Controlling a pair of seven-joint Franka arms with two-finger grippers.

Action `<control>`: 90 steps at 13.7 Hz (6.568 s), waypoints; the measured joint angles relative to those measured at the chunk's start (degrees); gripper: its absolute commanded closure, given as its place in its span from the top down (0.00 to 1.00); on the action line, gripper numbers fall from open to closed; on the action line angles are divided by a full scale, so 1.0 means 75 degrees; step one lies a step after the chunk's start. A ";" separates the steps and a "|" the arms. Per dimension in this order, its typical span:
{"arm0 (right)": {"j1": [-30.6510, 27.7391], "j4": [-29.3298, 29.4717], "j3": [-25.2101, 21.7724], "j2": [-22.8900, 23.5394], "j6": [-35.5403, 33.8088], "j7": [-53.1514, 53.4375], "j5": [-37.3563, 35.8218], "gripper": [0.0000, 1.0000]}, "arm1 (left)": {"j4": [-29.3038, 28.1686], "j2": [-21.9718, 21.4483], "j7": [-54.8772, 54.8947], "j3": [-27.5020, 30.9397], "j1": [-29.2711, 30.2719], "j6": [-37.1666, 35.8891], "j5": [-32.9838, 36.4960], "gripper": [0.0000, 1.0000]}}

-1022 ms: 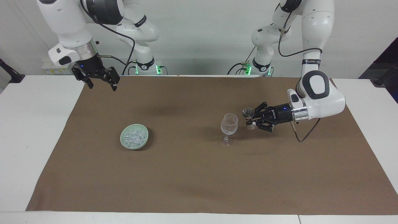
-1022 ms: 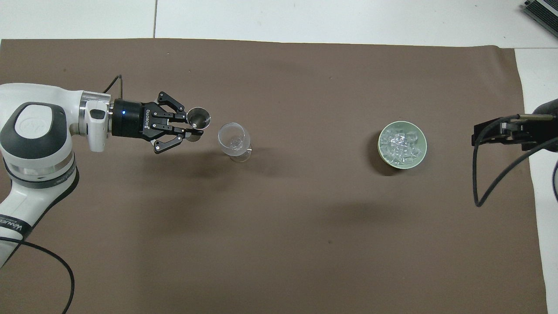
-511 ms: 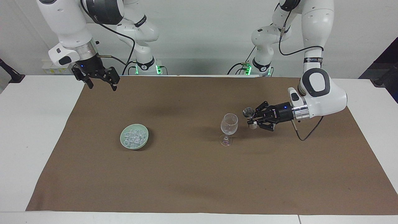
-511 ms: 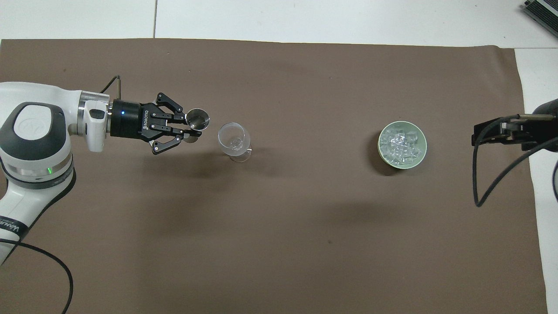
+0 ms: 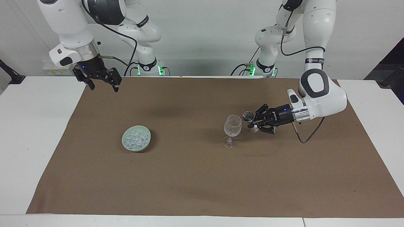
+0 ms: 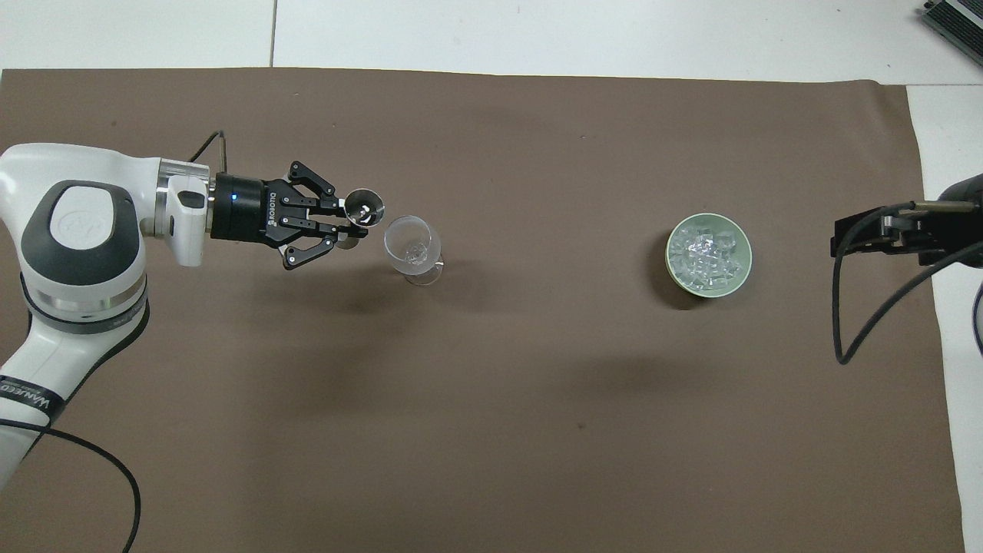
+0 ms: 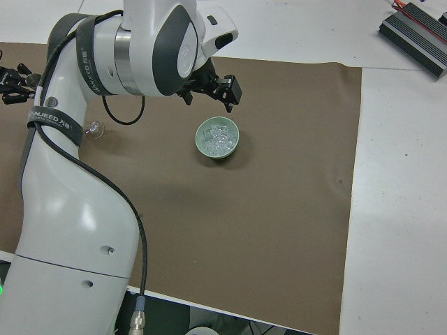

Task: Pour wine and add ice with both arms
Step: 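Position the silver cup just above the clear glass with the left gripper, then tilt the silver cup over the clear glass with the left gripper to pour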

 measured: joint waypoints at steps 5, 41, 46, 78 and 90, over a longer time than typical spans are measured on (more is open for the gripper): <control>0.0006 -0.0058 0.0026 0.0000 0.0072 0.0000 0.0000 1.00 | 0.0000 -0.0369 -0.0705 0.0009 -0.0042 0.0058 0.0619 0.00; 0.0018 -0.0139 0.0126 -0.0004 0.0222 0.0000 0.0000 1.00 | 0.0195 -0.0828 -0.3142 0.0027 -0.0959 0.0764 0.3554 0.00; 0.0018 -0.0284 0.0127 -0.0065 0.0392 0.0000 0.0000 1.00 | 0.0315 -0.0833 -0.3965 0.0025 -0.1135 0.0795 0.4343 0.00; 0.0018 -0.0340 0.0128 -0.0102 0.0420 0.0000 0.0006 1.00 | 0.1115 -0.0885 -0.5851 0.0026 -0.2078 0.0304 0.7676 0.00; 0.0018 -0.0343 0.0128 -0.0102 0.0428 0.0000 0.0007 1.00 | 0.1262 -0.0875 -0.6331 0.0037 -0.2393 0.0003 0.8677 0.00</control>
